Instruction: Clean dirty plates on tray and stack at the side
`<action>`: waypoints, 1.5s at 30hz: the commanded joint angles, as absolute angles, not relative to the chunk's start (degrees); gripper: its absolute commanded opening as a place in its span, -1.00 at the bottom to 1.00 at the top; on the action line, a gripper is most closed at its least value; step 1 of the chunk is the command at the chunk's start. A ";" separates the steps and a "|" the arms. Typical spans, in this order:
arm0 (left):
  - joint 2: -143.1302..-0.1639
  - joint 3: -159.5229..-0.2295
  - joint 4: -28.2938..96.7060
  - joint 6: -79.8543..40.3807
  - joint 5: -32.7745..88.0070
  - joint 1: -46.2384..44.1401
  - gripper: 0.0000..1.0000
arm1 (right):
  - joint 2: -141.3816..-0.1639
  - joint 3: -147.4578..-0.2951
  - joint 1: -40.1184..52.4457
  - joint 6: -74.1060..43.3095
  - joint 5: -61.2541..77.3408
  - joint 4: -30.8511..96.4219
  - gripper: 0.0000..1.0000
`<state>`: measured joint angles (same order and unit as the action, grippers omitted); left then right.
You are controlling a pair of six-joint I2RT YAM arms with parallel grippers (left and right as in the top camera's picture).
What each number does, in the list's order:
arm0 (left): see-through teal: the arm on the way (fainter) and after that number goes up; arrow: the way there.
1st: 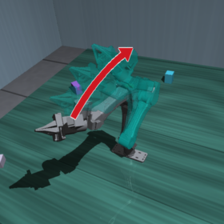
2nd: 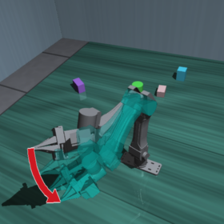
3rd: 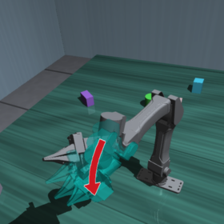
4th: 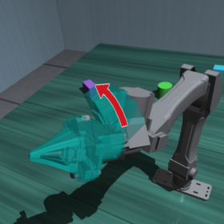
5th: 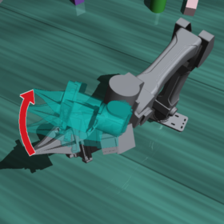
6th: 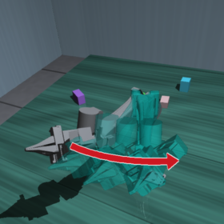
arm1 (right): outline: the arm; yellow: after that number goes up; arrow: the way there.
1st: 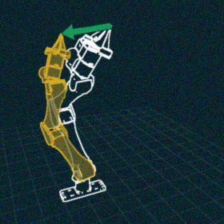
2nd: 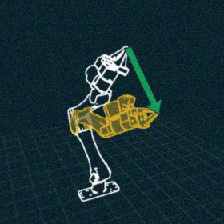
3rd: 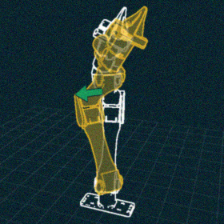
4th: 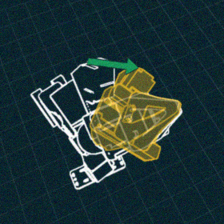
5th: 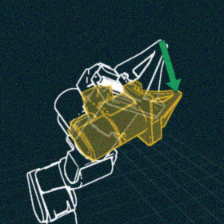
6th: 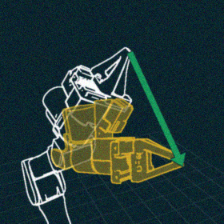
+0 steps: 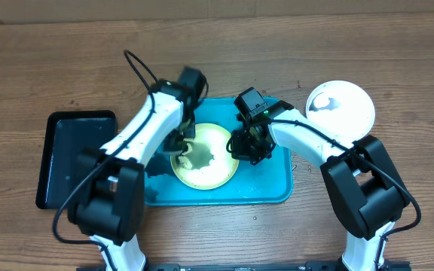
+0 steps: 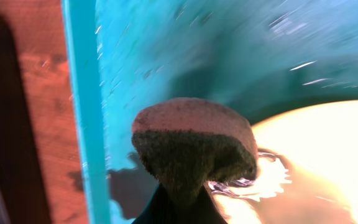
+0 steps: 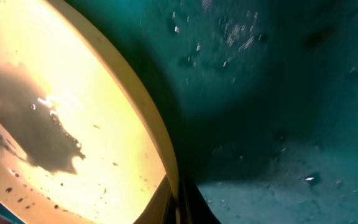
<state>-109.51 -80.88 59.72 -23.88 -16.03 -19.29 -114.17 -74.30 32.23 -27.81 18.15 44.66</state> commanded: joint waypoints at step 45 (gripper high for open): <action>-101.25 -73.23 55.11 -22.55 -2.17 27.77 -0.91 | -106.65 -107.18 69.06 -8.49 -79.90 74.28 -0.93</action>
